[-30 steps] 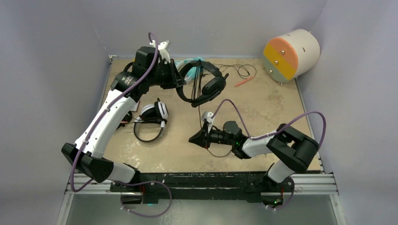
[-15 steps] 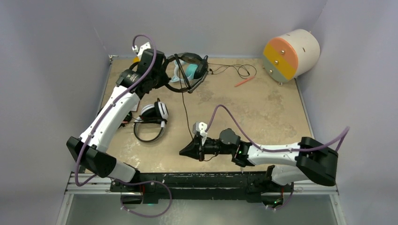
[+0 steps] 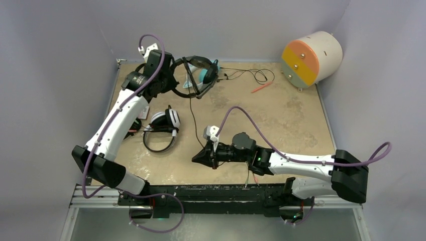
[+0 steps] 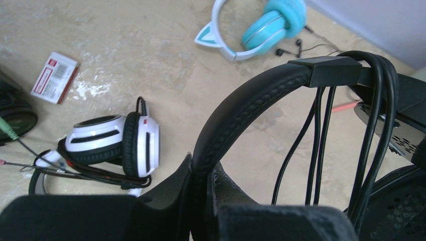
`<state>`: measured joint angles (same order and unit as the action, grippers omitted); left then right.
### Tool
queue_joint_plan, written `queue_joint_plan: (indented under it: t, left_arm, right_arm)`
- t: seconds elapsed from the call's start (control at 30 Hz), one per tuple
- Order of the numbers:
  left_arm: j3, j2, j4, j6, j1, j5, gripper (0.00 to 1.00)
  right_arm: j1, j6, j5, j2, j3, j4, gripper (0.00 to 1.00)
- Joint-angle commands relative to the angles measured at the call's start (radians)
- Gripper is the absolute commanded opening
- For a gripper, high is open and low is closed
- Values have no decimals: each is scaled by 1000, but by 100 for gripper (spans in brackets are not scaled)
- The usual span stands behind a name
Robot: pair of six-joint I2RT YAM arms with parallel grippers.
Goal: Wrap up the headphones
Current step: Wrap the headphones cable around the headphones.
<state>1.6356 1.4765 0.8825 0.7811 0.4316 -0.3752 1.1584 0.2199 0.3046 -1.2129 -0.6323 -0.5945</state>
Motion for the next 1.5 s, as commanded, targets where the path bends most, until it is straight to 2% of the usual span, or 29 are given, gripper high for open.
queue_joint_plan:
  t: [0.0,0.1,0.23,0.47,0.6,0.9,1.13,1.23,1.37,1.47]
  left_arm:
    - [192,25,-18,3,-58,155,0]
    - [260,53,4,-4,-72,181,0]
    - [281,54,7,-40,-88,222,0]
    - [275,80,36,-80,-92,234,0]
    - [257,94,42,-95,-92,182,0]
    - [101,80,-45,-125,-91,8,0]
    - [-30,63,-119,-156,-70,-48,0]
    - [-87,42,-148,-194,-24,-120,0]
    - [-201,-3,-247,-294,109,-264,0]
    - [-252,-26,-256,-336,147,-285,0]
  right_arm:
    - [7,31,31,-46,53,-36,0]
    - [9,61,21,-72,124,-117,0]
    - [8,69,-7,-54,169,-127,0]
    - [8,30,9,34,143,-23,0]
    - [10,21,48,116,116,16,0]
    - [13,-94,48,233,-156,358,0]
    - [13,-178,-48,200,-445,620,0]
    - [11,-196,-141,165,-548,706,0]
    - [1,-242,-224,58,-714,846,0]
    - [-38,-241,-216,2,-774,872,0]
